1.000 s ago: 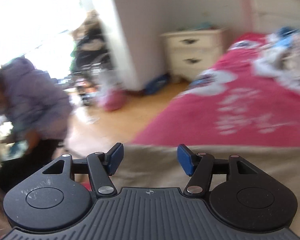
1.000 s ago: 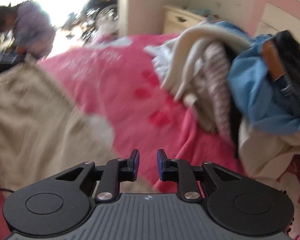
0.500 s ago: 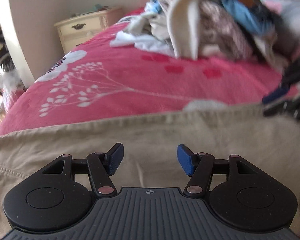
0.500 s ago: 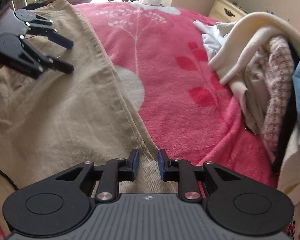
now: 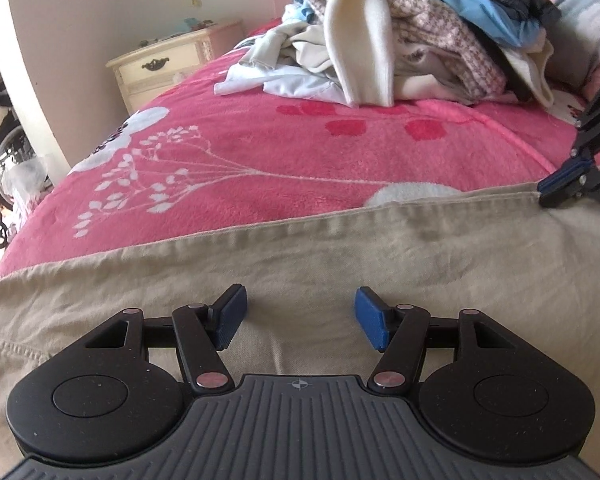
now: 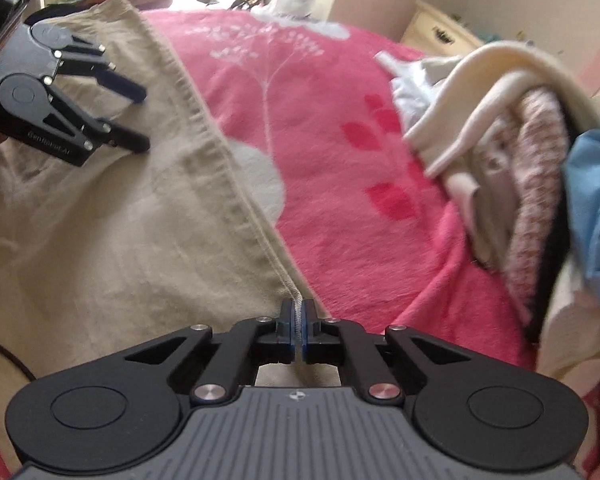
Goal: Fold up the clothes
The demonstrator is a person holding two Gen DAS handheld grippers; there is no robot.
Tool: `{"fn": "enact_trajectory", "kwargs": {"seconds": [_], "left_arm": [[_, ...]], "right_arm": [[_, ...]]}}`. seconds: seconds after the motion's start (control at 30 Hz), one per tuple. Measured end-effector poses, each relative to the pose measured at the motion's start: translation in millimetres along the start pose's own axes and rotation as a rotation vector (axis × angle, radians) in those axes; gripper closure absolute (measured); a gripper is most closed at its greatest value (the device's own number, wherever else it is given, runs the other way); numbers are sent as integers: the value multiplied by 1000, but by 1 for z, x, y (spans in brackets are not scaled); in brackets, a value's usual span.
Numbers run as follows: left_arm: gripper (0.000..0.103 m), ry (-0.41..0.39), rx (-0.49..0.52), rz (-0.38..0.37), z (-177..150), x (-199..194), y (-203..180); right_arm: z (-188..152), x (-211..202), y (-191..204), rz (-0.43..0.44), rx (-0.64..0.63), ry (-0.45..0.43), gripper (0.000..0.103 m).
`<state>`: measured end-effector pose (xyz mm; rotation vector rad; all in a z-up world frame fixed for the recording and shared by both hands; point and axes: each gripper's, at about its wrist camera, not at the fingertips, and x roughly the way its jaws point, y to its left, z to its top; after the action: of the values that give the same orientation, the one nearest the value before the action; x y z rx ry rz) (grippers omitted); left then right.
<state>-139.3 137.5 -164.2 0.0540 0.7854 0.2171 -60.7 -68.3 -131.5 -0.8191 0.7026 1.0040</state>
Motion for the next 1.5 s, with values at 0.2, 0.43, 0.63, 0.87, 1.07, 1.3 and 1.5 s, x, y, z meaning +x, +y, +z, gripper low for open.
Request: {"fn": "enact_trajectory", "kwargs": {"seconds": [0.2, 0.43, 0.63, 0.87, 1.07, 1.3, 1.5], "left_arm": [[42, -15, -22, 13, 1, 2, 2], [42, -25, -36, 27, 3, 6, 3], [40, -42, -14, 48, 0, 6, -2], [38, -55, -5, 63, -2, 6, -3], [37, -59, -1, 59, -3, 7, -1], [37, -48, 14, 58, 0, 8, -1], [36, -49, 19, 66, 0, 8, -3]], "right_arm": [[4, 0, 3, -80, -12, -9, 101], [-3, 31, 11, -148, -50, 0, 100], [-5, 6, -12, -184, 184, -38, 83], [-61, -88, -99, -307, 611, -22, 79], [-116, -93, -126, -265, 463, 284, 61], [-128, -62, -126, -173, 214, 403, 61], [-127, -42, -135, -22, 153, 438, 64]]}}
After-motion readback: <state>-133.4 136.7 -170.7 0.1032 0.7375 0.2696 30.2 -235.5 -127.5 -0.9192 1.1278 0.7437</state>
